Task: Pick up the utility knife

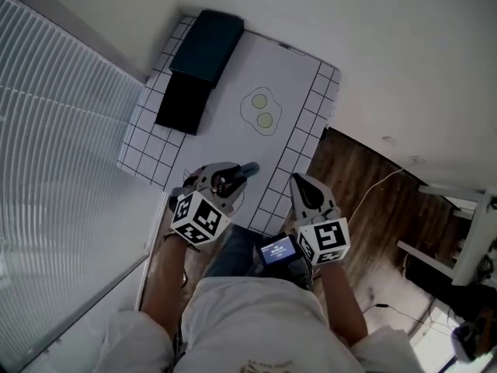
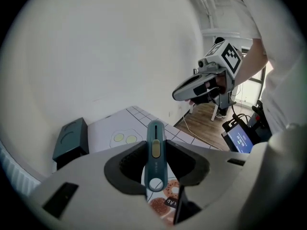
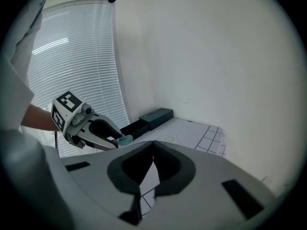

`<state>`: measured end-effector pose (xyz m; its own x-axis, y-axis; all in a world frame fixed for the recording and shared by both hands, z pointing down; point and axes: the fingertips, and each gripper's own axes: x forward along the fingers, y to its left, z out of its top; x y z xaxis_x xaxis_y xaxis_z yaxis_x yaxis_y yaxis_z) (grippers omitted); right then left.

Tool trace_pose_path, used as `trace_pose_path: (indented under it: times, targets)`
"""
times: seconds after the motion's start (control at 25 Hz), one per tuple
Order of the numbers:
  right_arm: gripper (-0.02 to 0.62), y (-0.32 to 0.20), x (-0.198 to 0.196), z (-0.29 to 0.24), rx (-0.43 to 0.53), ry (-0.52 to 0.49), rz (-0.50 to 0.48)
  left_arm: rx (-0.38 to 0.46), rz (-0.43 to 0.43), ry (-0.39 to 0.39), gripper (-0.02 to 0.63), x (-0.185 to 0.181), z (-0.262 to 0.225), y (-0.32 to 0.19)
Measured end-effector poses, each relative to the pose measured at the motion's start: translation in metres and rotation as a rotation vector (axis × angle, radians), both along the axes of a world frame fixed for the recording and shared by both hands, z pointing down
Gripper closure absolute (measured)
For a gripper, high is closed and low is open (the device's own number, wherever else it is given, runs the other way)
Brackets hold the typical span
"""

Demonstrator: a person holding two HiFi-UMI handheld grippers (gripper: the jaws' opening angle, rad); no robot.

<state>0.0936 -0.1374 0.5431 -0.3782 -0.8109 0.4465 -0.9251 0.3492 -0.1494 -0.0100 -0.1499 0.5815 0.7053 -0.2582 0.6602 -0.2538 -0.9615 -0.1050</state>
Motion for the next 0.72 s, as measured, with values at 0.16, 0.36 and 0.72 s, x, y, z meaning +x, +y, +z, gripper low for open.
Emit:
trace_pose_path:
  times: [0.16, 0.36, 0.72]
  targets:
    - [0.589, -0.001, -0.001, -0.016, 0.043, 0.001, 0.005, 0.052, -0.007, 0.021, 0.471, 0.0, -0.025, 0.001]
    - [0.589, -0.005, -0.001, -0.036, 0.079, 0.01, 0.011, 0.099, -0.032, 0.058, 0.471, -0.003, -0.056, 0.001]
    - [0.589, -0.008, -0.004, -0.067, 0.132, -0.003, 0.027, 0.158, -0.093, 0.13, 0.471, -0.011, -0.099, -0.002]
